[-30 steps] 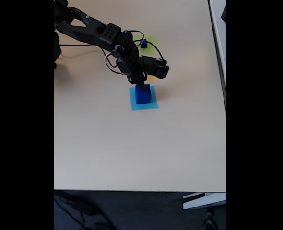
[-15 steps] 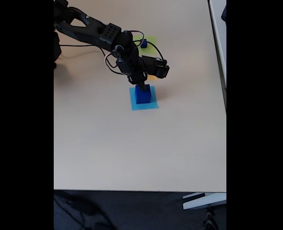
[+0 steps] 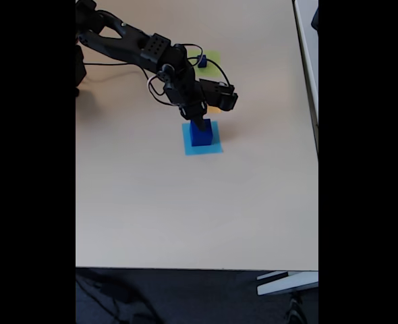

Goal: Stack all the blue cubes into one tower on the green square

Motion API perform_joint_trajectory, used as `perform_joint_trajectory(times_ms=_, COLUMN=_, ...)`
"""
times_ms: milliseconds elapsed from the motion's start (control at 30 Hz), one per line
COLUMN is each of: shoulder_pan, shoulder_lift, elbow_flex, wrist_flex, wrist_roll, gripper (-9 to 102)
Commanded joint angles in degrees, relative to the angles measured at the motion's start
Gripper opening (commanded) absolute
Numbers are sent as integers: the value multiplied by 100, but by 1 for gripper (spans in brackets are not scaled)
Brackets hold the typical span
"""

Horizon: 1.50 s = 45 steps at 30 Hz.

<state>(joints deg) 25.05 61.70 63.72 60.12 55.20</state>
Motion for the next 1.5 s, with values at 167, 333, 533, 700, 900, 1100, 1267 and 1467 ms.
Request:
perform_joint_trajectory(times_ms=167, shoulder_pan=-114, shoulder_lift=202, elbow_flex=-185, wrist_flex=-53, wrist_roll=-114, gripper=13)
perform_joint_trajectory(times_ms=333, shoulder_pan=-308, shoulder_lift=448, elbow_flex=-334, wrist_flex=-44, wrist_roll=-141, gripper=14)
perform_joint_trajectory(times_ms=533, shoulder_pan=-554, shoulder_lift=694, elbow_flex=-712, wrist_flex=-44, wrist_roll=-158, gripper=14)
perform_joint_trajectory(times_ms=700, shoulder_pan=-721, shoulder_lift=809, elbow_flex=-1037, wrist_flex=-35, wrist_roll=-185, gripper=14)
perform_joint_trajectory(times_ms=900, shoulder_pan=-967, shoulder_lift=923, elbow_flex=-1169, wrist_flex=-62, wrist_roll=-79, gripper=13)
perform_joint_trajectory(times_ms=1100, shoulder_pan=-1705, shoulder_lift=1195, elbow_flex=-1239, wrist_flex=193, wrist_roll=721, gripper=14)
perform_joint_trajectory(times_ms=1267, shoulder_pan=-2373, shoulder_lift=1028, elbow_flex=-1187, wrist_flex=246, wrist_roll=1705, gripper=14)
perform_joint_trajectory(times_ms=1467, shoulder_pan=-3085, shoulder_lift=773, elbow_flex=-721, wrist_flex=325, wrist_roll=2953, gripper=15)
